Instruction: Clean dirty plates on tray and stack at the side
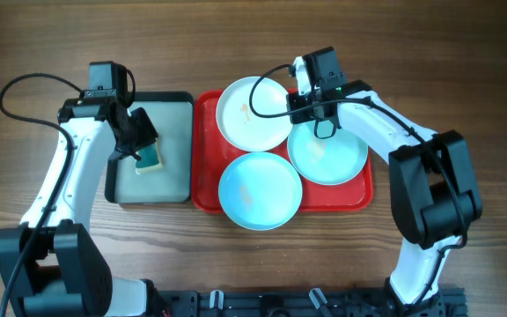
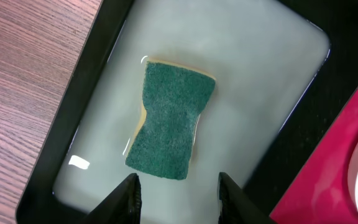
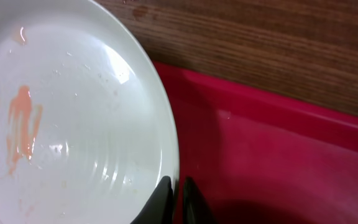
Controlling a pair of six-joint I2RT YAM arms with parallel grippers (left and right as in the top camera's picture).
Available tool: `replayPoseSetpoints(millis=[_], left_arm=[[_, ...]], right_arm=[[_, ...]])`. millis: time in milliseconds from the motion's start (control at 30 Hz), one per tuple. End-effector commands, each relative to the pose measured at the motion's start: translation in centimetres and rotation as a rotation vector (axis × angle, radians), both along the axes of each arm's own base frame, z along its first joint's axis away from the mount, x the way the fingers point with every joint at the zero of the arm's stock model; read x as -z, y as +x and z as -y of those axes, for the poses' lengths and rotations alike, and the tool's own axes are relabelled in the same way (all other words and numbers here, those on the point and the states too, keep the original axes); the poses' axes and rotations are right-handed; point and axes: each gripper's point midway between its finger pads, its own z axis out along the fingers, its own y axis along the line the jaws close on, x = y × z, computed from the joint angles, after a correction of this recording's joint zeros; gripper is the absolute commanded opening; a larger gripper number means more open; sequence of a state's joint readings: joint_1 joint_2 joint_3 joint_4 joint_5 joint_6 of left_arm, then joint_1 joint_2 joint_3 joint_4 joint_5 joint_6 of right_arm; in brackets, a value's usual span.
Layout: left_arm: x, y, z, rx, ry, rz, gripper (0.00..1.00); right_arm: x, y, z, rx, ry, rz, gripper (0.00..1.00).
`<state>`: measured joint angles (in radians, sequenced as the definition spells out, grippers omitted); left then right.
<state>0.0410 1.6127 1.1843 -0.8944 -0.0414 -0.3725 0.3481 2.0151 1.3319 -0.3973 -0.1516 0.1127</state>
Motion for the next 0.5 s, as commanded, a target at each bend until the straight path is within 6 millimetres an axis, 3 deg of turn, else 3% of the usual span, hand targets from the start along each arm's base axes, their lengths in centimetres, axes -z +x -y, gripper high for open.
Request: replayPoseSetpoints(millis=[0, 367, 467], left_arm=[[0.4, -0.1, -0.6, -0.020, 0.021, -0.006, 0.36], [0.5, -0.1, -0.7, -0.022, 0.028, -0.008, 0.37], [1.6, -0.8, -0.7, -0.022, 0.028, -0.027, 0.37]], right_arm=[[1.3, -0.7, 0.3, 0.028, -0.011, -0.041, 0.08], [1.8, -1.3, 0.3, 0.038, -0.002, -0.077, 0.09], [1.8, -1.3, 0.3, 0.039, -0.001, -0.077, 0.17]])
